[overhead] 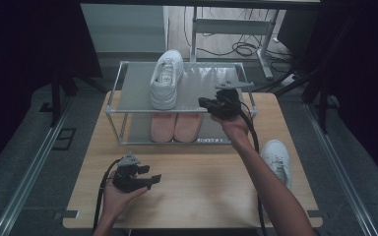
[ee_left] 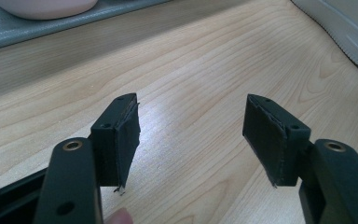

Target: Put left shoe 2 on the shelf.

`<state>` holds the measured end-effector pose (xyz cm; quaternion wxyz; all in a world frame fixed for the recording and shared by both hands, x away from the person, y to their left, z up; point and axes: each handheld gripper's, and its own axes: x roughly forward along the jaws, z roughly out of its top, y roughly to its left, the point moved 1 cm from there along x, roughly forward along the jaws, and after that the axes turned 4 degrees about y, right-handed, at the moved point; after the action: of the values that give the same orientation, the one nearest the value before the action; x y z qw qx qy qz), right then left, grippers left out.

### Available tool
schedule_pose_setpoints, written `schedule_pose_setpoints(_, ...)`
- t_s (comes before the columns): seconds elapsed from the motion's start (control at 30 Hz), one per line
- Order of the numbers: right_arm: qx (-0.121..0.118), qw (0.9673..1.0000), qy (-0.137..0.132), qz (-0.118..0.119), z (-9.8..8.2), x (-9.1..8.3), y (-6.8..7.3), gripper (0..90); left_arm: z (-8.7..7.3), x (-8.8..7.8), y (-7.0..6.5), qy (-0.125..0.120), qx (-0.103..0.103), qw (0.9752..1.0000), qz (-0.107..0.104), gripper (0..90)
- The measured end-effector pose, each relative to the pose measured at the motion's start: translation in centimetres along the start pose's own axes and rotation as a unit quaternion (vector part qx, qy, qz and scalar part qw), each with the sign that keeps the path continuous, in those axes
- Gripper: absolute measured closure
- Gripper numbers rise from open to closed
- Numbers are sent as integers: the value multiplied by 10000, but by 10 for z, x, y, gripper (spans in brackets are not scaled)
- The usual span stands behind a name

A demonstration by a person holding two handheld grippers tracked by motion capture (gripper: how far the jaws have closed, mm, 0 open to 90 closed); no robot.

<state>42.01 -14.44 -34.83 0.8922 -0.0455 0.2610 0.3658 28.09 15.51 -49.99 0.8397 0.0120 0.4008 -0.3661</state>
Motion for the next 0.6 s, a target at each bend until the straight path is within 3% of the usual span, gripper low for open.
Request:
schedule_pose_setpoints(0.17, -119, 9999, -11, -44, -19, -18, -3, 885, 0, 0, 0, 4, -16, 10000, 7, 370)
schedule_pose_setpoints(0.27, -205, 9998, 41, -52, -32, -27, -3, 885, 0, 0, 0, -7, -61, 9999, -126, 370)
schedule_pose_setpoints(0.6, -110, 9997, 142, 186, -80, -56, -3, 885, 0, 0, 1, 22, -48, 10000, 79, 369)
